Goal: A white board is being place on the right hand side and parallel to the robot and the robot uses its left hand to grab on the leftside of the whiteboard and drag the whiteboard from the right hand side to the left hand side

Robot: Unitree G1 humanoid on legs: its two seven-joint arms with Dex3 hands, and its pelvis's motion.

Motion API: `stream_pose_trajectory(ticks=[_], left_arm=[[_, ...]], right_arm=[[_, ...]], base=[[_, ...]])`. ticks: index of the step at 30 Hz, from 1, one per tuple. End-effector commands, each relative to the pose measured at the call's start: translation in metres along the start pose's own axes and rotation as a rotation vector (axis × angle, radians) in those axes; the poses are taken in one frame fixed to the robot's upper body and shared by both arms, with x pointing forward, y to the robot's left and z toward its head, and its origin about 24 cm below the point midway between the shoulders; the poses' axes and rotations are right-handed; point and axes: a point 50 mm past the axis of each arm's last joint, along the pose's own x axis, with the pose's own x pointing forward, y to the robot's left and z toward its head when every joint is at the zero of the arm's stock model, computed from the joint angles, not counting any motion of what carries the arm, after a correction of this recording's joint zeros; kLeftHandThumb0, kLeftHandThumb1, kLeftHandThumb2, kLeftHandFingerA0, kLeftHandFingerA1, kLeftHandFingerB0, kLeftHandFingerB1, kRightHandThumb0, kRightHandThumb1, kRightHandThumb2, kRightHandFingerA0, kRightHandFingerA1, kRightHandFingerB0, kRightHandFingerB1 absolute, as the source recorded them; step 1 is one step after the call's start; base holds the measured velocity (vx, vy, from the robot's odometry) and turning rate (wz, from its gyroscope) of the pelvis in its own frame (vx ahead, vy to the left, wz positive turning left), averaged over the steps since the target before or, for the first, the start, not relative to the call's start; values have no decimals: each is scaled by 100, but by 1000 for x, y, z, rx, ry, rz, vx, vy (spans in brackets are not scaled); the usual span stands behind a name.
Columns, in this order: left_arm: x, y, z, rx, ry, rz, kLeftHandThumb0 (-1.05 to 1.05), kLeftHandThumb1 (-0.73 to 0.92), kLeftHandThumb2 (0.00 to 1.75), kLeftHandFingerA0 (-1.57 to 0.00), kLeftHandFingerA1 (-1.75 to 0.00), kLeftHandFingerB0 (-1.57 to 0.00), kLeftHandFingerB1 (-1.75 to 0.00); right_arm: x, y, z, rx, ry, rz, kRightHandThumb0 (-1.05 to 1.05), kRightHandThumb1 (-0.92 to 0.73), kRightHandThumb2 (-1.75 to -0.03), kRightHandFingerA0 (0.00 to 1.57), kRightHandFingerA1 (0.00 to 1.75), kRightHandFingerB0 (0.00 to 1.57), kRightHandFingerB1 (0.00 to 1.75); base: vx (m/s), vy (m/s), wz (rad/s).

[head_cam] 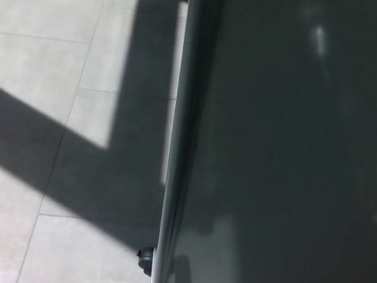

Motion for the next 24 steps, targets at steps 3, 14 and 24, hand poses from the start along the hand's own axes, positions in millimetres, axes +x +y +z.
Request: stream_pose_trajectory(ticks=[3,14,24], left_arm=[[-3,1,61,8,-254,-135,-37,50,63,-23,-36,-23,-34],[16,-24,195,147,-548,-351,-22,46,93,-1,-48,0,-47],[15,-75,278,251,-649,-463,-45,49,59,-6,-27,-8,-23]], right_arm=[[-2,-8,12,26,-134,11,-70,-78,-70,32,94,14,62],[-2,-9,12,9,-151,25,-69,-78,-71,30,96,14,63],[-2,-7,12,-7,-155,36,-72,-77,-69,32,97,12,64]], base=[[0,0,0],[0,0,0],[0,0,0]])
